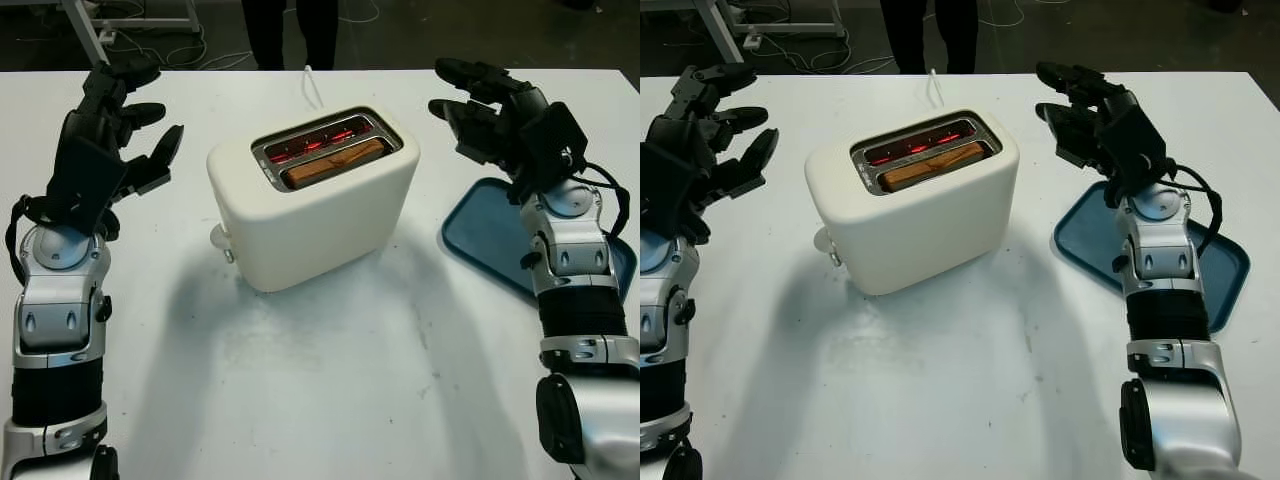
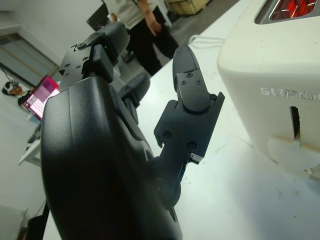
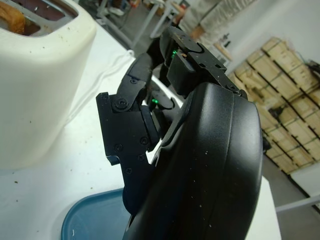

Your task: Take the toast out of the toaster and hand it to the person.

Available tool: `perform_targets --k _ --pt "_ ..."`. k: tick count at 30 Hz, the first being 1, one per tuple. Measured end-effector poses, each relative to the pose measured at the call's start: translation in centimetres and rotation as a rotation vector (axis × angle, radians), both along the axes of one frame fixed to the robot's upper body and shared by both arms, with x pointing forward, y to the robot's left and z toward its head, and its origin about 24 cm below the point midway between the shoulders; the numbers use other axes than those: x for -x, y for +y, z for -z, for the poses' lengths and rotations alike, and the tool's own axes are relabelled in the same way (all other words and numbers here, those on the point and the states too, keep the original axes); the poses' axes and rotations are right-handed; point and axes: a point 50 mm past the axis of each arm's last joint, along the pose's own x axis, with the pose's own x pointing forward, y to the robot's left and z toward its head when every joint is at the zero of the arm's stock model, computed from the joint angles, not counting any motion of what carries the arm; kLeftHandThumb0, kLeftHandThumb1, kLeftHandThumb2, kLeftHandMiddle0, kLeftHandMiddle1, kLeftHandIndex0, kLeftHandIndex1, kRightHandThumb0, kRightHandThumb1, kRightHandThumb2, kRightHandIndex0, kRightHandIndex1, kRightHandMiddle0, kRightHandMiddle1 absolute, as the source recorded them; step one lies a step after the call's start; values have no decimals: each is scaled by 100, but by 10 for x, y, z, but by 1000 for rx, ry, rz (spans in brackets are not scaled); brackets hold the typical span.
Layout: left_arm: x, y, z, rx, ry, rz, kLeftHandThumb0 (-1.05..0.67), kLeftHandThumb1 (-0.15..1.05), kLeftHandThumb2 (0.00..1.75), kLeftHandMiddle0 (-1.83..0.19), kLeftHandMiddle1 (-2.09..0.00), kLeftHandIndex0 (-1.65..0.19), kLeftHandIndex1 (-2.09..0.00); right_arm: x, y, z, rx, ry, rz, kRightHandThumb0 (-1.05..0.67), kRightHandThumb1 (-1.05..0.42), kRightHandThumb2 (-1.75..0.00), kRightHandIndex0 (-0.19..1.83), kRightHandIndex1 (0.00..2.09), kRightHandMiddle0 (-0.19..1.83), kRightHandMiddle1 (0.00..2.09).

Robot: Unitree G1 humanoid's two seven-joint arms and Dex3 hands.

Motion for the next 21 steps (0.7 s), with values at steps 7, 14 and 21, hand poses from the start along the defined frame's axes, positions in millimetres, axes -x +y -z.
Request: perform_targets --k 7,14,21 --pt "0 0 0 -1 0 -1 -27 74 69 0 -99 0 -82 -1 -1 6 -8 0 -27 -38 -92 -97 77 24 73 7" --pt "0 0 0 0 0 0 -26 74 69 0 -99 0 -82 -1 -1 5 -9 -2 -30 -37 -92 -87 78 26 72 6" --pt "0 0 0 0 1 -1 -27 74 68 0 -99 0 -82 0 1 0 -9 -19 -31 -36 -92 -87 75 25 69 4"
